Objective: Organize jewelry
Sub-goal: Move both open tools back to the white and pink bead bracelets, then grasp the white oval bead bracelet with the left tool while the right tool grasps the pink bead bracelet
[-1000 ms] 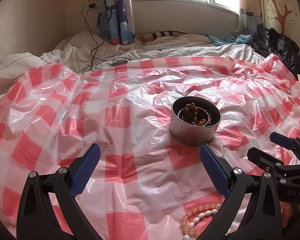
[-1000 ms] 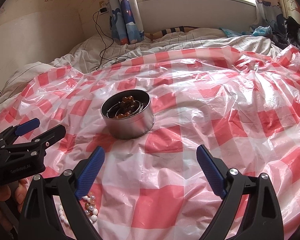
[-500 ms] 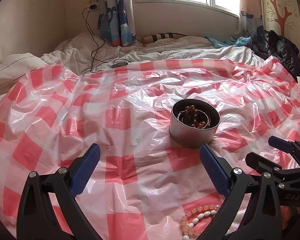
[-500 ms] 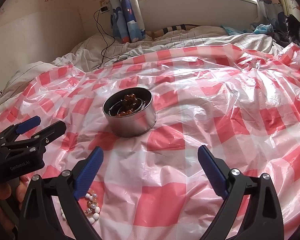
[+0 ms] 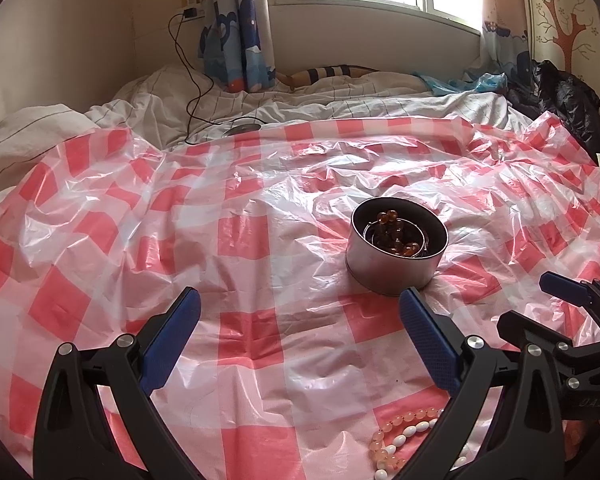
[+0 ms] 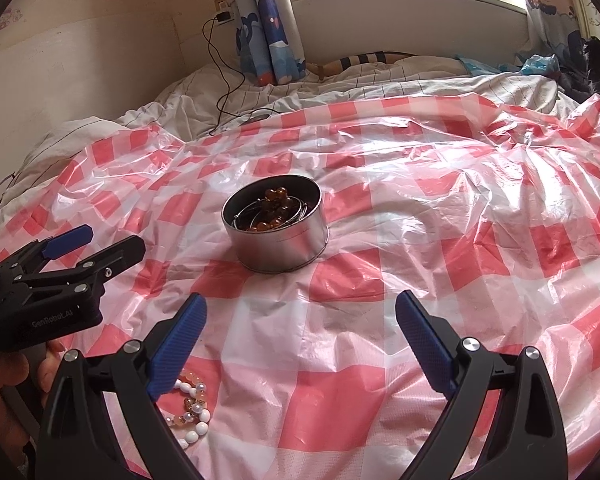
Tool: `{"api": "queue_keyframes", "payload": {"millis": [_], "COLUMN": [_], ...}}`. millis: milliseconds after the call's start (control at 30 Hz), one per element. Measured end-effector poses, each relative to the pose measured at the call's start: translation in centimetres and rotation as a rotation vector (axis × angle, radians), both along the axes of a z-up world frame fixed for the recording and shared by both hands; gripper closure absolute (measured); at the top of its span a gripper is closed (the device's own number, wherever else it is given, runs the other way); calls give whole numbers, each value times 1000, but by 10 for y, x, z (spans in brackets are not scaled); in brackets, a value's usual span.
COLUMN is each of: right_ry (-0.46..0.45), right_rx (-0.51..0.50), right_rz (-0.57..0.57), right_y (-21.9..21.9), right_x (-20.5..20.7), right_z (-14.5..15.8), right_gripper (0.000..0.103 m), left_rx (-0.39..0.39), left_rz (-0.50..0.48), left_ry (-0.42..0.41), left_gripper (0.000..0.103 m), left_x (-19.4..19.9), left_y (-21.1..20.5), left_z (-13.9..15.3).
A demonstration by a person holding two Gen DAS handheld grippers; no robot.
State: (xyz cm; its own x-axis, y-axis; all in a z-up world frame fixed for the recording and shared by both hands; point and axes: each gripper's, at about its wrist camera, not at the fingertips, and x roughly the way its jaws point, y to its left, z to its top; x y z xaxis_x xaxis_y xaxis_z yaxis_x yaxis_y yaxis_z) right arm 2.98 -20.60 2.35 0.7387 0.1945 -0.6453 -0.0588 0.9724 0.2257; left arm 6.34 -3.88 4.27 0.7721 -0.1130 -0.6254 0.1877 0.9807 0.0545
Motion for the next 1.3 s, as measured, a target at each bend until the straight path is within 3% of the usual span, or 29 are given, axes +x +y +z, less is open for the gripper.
{"api": "queue_keyframes", "payload": {"millis": [200,367,433,567,833,1067,1300], "right_ry": [34,116,145,170,257,259,209], "right_rx": [6,-24,-22,-29,15,105,163], "right_rz": [172,383,426,486,459,442,307], "right_y": [20,51,59,70,60,50,18], "right_x": [1,-5,-8,-14,-10,-4,4], "right_z": [-2,-14,-19,-25,-38,-36,-25], "right_gripper": [13,48,51,66,72,95,94], "left_rx": [7,18,21,23,28,31,35], "left_rz": [8,11,13,16,11,16,-23], "left_ry": [11,15,18,24,23,24,33], "left_gripper": [8,8,8,8,8,8,8], "left_x": [3,3,4,4,3,3,2], "left_y": [8,12,14,17,15,16,19], "left_z": [-2,-3,-3,-5,-5,-5,-6]}}
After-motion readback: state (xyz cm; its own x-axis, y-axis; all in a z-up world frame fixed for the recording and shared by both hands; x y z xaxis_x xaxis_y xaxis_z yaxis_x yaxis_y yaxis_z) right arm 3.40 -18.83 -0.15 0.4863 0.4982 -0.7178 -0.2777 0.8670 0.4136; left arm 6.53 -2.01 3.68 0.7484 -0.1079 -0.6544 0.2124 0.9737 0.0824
